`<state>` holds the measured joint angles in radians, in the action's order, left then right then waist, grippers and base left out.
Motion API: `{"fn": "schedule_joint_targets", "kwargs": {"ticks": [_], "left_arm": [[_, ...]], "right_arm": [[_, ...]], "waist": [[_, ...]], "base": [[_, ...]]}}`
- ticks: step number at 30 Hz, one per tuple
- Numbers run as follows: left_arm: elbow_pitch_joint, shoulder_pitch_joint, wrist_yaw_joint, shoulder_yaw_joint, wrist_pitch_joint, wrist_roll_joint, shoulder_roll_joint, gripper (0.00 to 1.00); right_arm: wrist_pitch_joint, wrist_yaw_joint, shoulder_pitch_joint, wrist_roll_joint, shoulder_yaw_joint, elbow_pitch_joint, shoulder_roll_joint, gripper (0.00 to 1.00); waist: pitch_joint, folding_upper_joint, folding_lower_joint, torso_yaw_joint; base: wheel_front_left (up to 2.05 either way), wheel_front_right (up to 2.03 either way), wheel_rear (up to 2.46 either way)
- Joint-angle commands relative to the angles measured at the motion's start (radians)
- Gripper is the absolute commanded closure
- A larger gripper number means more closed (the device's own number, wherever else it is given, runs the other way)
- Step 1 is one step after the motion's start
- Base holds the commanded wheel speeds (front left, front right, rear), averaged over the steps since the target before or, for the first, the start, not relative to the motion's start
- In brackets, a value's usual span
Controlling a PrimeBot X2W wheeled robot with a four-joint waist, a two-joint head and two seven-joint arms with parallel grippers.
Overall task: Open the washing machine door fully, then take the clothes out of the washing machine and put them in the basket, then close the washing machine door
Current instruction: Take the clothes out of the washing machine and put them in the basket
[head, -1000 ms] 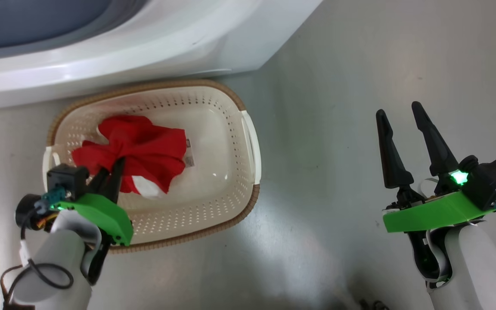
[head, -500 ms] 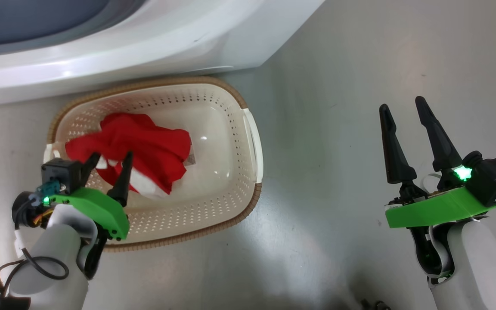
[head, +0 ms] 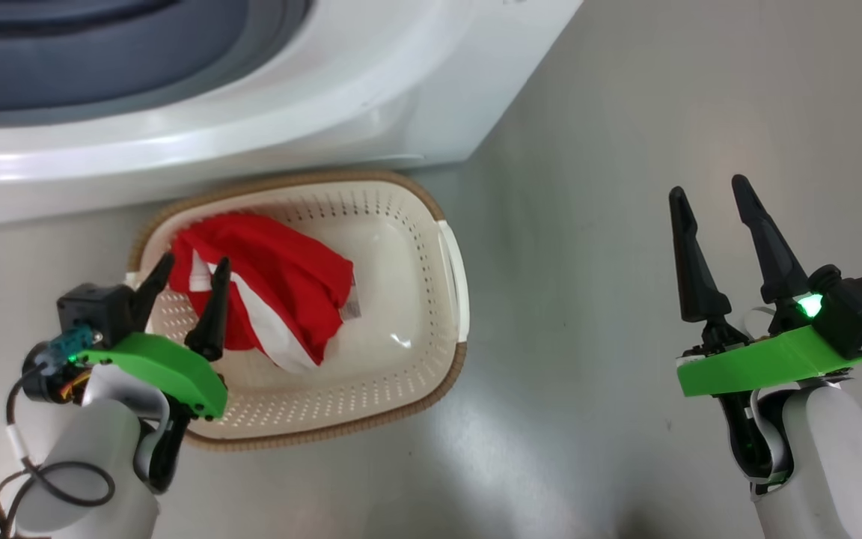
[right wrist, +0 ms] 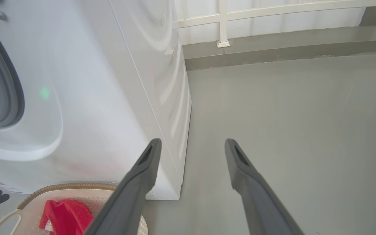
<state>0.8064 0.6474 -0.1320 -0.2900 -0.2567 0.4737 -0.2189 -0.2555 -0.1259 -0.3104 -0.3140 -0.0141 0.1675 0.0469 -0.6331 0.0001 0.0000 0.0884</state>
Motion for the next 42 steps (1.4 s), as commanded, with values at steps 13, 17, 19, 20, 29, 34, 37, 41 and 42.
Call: {"fn": "schedule_joint_targets", "kwargs": {"ticks": [13,17,19,20,29,34,37,41,42], "left_arm": [[-0.141,-0.137,0.001,0.147,-0.005,-0.077,0.01,0.0],[-0.187,-0.173,0.001,0.183,-0.005,-0.101,0.02,0.0],[-0.218,-0.192,0.001,0.201,-0.005,-0.115,0.024,0.0],[-0.235,-0.203,0.001,0.21,-0.005,-0.122,0.026,0.0],[-0.385,-0.301,0.001,0.273,-0.005,-0.176,0.048,0.0],[-0.461,-0.359,0.001,0.306,-0.005,-0.202,0.056,0.0],[-0.509,-0.396,0.001,0.329,-0.005,-0.213,0.063,0.0],[-0.572,-0.452,0.001,0.355,-0.005,-0.228,0.076,0.0],[-0.585,-0.465,0.001,0.36,-0.005,-0.232,0.078,0.0]], "right_arm": [[-0.006,-0.005,0.067,0.026,-0.005,0.019,0.003,0.0],[-0.006,-0.005,0.088,0.03,-0.001,0.027,0.003,0.0],[-0.006,-0.005,0.101,0.031,0.001,0.028,0.003,0.0],[-0.006,-0.005,0.108,0.032,0.002,0.03,0.003,0.0],[-0.006,-0.005,0.172,0.035,0.013,0.04,0.003,0.0],[-0.006,-0.005,0.208,0.037,0.019,0.037,0.003,0.0],[-0.006,-0.005,0.229,0.037,0.025,0.035,0.003,0.0],[-0.006,-0.005,0.258,0.038,0.031,0.029,0.003,0.0],[-0.006,-0.005,0.265,0.038,0.033,0.027,0.003,0.0]], "waist": [[0.183,-0.0001,0.0,-0.055],[0.229,-0.0001,0.0,-0.065],[0.253,-0.0001,0.0,-0.068],[0.265,-0.0001,0.0,-0.07],[0.364,-0.0001,0.0,-0.087],[0.409,-0.0001,0.0,-0.093],[0.432,-0.0001,0.0,-0.095],[0.456,-0.0001,0.0,-0.1],[0.46,-0.0001,0.0,-0.101]], "base": [[0.0,0.0,0.0],[0.0,0.0,0.0],[0.0,0.0,0.0],[0.0,0.0,0.0],[0.0,0.0,0.0],[0.0,0.0,0.0],[0.0,0.0,0.0],[0.0,0.0,0.0],[0.0,0.0,0.0]]}}
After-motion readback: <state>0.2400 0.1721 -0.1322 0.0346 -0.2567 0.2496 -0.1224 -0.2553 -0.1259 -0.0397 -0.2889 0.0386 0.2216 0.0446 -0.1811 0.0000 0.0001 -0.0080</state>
